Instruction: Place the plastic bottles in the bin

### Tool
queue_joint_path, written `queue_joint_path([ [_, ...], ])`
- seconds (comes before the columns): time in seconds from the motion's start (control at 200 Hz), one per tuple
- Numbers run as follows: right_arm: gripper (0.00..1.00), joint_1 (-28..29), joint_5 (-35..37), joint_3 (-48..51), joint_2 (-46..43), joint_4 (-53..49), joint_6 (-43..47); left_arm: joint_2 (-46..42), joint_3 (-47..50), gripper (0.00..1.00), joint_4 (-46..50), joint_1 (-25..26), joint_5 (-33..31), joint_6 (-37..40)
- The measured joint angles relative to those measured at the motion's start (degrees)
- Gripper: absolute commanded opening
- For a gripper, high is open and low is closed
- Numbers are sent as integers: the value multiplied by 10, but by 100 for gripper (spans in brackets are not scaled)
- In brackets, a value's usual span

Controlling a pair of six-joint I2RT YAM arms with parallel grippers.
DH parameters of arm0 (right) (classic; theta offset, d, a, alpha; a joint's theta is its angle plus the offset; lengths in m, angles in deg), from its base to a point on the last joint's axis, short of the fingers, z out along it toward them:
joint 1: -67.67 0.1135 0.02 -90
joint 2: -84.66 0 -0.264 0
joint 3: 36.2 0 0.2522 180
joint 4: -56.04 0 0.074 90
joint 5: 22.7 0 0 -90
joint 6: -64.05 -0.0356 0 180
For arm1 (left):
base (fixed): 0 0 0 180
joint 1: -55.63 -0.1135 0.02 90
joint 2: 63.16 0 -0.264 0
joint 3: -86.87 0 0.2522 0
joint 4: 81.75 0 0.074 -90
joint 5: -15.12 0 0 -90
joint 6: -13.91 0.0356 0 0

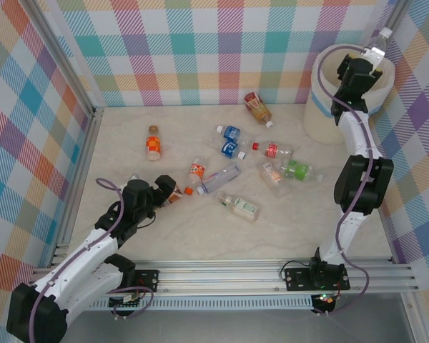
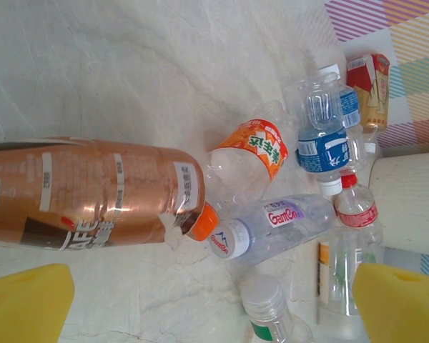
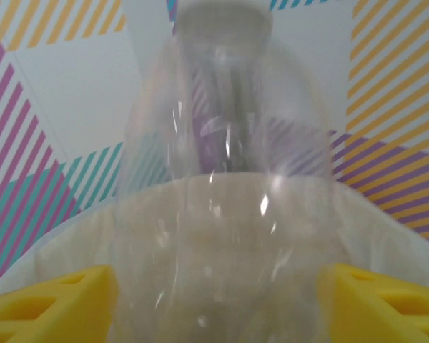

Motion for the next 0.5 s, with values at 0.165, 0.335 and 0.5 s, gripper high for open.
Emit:
queue_joint_path([
  [0.165, 88, -1, 22, -19, 3, -9, 31, 17, 0, 100, 0, 0, 0, 0],
  [0.335, 93, 2, 29, -32, 5, -30, 44, 20, 0, 100, 0, -1, 2, 0],
  [0.5, 100, 3, -5, -26, -1, -52, 46, 17, 0, 100, 4, -3, 2, -2],
])
